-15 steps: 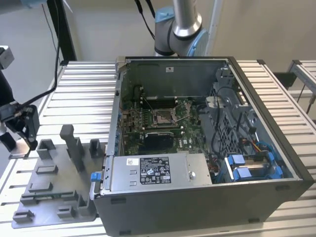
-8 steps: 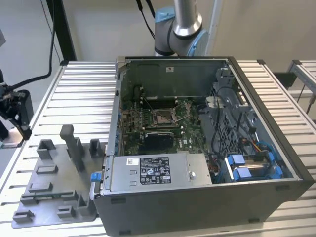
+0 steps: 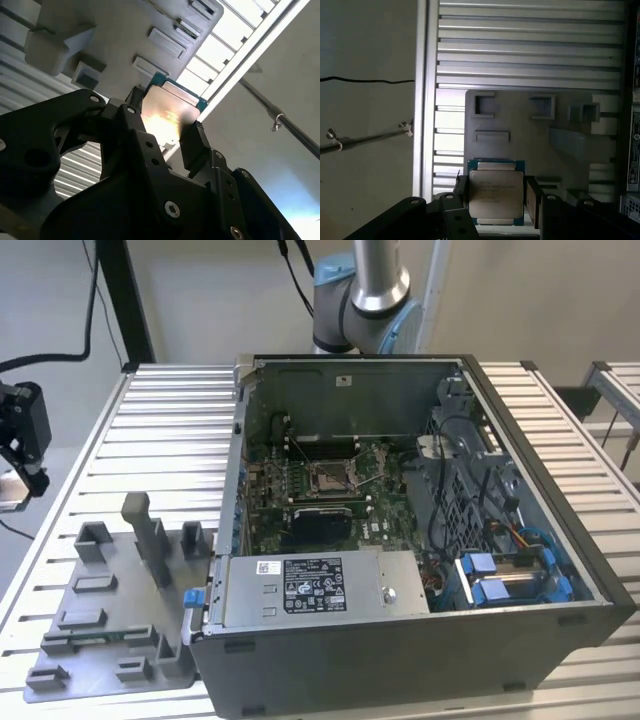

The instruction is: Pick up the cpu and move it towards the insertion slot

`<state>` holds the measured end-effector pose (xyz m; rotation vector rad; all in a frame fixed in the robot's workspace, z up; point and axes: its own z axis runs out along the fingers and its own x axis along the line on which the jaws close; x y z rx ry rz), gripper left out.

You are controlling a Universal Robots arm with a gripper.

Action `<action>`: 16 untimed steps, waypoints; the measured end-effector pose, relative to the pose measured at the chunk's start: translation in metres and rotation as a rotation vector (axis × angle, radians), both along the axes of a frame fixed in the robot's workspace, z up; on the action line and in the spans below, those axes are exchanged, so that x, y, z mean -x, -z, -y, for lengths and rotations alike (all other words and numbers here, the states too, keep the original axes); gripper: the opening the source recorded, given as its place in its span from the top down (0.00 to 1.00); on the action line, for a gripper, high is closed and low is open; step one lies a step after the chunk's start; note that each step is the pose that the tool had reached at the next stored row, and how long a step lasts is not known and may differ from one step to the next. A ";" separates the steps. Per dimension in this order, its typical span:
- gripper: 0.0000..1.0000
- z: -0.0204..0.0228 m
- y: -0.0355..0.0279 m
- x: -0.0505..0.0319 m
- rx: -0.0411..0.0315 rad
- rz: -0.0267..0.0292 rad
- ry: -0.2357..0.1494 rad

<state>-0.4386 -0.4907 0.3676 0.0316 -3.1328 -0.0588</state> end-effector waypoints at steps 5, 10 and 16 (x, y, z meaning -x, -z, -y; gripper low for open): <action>1.00 0.0000 -0.0186 0.0000 0.0000 0.0001 0.000; 1.00 0.0000 -0.0290 0.0000 -0.0001 0.0009 0.000; 1.00 0.0000 -0.0292 -0.0062 0.0000 0.0006 0.000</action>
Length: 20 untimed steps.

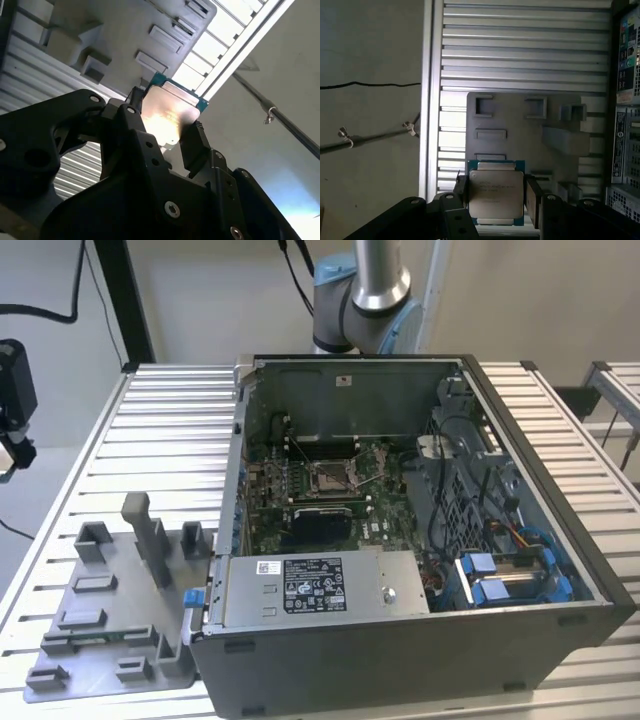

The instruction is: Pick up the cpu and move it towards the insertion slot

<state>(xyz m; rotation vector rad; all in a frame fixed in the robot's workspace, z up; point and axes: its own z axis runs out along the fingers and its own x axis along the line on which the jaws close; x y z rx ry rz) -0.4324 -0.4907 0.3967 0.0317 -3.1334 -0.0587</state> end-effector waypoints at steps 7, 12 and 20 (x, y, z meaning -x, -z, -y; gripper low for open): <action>1.00 0.0000 0.0000 -0.0310 0.0000 -0.0019 0.000; 1.00 -0.0001 0.0001 -0.0535 -0.0001 -0.0021 0.000; 1.00 -0.0003 0.0004 -0.0900 -0.0001 -0.0021 0.000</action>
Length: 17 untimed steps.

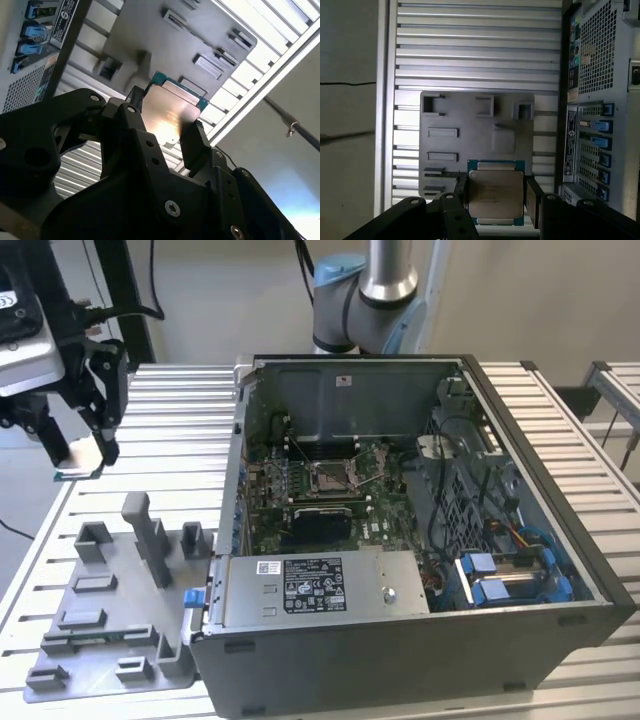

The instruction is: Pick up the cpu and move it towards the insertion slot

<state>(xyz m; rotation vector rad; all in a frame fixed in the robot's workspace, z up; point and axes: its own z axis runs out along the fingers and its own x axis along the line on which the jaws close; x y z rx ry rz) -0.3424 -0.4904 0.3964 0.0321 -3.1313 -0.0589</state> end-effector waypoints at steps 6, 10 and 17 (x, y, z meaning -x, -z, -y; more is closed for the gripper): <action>1.00 -0.0003 0.0001 -0.0272 0.0001 0.0000 0.000; 1.00 -0.0004 0.0002 -0.0453 0.0001 -0.0001 0.000; 1.00 -0.0007 0.0005 -0.0762 0.0000 0.0000 -0.001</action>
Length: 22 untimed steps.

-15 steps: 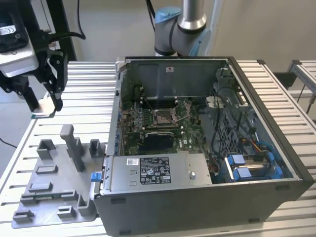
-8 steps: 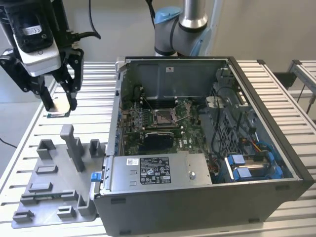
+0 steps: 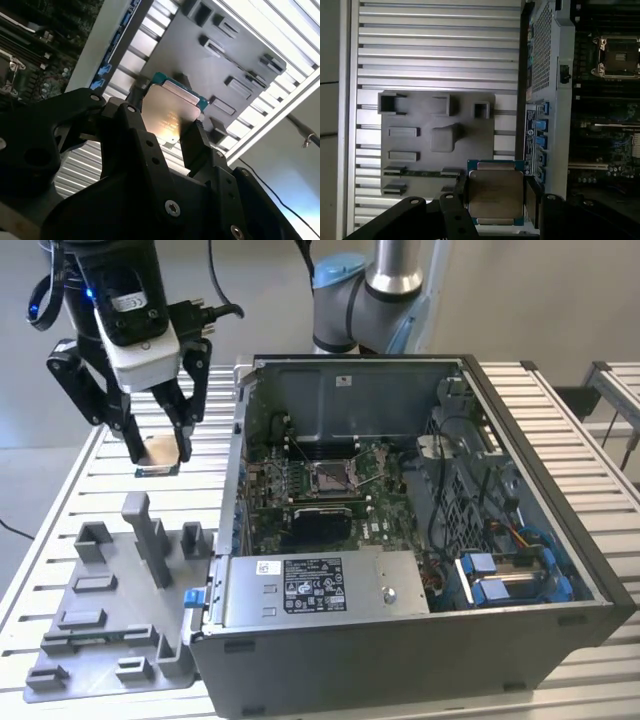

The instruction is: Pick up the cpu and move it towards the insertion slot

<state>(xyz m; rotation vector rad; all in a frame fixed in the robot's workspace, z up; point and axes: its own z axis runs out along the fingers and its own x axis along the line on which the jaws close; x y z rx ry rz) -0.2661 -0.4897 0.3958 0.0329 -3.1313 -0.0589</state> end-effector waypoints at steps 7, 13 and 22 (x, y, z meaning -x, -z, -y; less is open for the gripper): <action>1.00 0.0000 0.0001 -0.0316 0.0000 0.0000 0.000; 1.00 0.0000 0.0002 -0.0589 0.0000 0.0000 0.000; 1.00 0.0000 0.0004 -0.0981 0.0000 0.0000 0.000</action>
